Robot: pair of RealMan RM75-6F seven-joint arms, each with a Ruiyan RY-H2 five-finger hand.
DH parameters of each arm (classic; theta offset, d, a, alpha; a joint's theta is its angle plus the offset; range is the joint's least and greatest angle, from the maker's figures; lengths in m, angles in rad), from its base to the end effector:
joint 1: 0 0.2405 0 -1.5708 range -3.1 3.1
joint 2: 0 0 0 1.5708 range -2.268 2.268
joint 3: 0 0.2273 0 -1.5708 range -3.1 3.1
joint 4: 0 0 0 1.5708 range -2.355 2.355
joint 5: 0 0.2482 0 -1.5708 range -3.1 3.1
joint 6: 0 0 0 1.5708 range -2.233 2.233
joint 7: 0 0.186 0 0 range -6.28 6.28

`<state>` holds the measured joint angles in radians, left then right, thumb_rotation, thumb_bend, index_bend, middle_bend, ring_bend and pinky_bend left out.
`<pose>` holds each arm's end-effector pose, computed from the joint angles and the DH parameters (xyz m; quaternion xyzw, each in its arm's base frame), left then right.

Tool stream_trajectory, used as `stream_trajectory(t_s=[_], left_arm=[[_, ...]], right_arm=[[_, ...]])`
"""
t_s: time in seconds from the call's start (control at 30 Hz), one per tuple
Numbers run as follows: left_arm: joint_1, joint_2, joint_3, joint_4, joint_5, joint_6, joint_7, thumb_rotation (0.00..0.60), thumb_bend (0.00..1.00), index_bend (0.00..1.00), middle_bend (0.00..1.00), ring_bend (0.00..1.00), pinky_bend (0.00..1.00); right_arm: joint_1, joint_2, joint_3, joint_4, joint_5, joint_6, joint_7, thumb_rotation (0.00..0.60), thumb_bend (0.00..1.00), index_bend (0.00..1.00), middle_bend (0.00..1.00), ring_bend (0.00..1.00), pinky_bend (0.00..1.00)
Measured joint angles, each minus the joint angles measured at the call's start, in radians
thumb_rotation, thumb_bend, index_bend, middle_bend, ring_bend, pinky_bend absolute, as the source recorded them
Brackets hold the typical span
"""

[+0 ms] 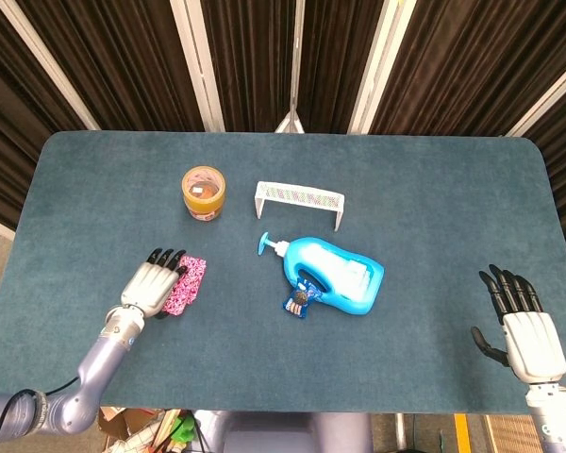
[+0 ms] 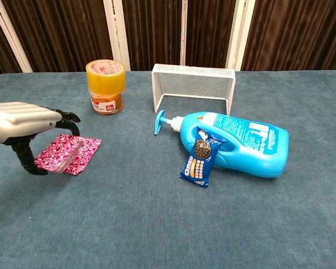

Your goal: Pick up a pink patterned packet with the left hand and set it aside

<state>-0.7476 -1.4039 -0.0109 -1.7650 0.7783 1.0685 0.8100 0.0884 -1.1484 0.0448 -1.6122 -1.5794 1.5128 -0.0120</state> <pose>-0.1621 0.3116 -0.0613 -0.7921 -0.3441 -0.1879 0.4678 -0.2801 -0.2227 0.1005 0.6106 -0.3677 0.4162 0.5645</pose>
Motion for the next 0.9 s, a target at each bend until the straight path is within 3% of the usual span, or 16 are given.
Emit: stream_trajectory(t_s=[0.4, 0.63, 0.9], left_arm=[[-0.007, -0.028, -0.018, 0.049, -0.001, -0.002, -0.035, 0.6, 0.44, 0.51, 0.0, 0.0, 0.0], [-0.001, -0.017, 0.023, 0.009, 0.032, -0.005, -0.024, 0.6, 0.44, 0.51, 0.0, 0.0, 0.0], [-0.008, 0.004, 0.054, -0.011, 0.142, -0.064, -0.059, 0.6, 0.44, 0.49, 0.0, 0.0, 0.0]], right_arm=[[0.001, 0.002, 0.003, 0.0, 0.007, -0.004, 0.001, 0.6, 0.36, 0.0, 0.0, 0.0, 0.09], [0.001, 0.001, 0.003, 0.002, 0.004, -0.001, 0.002, 0.6, 0.36, 0.0, 0.0, 0.0, 0.09], [-0.001, -0.003, 0.004, 0.002, 0.001, 0.006, -0.003, 0.6, 0.36, 0.0, 0.0, 0.0, 0.09]])
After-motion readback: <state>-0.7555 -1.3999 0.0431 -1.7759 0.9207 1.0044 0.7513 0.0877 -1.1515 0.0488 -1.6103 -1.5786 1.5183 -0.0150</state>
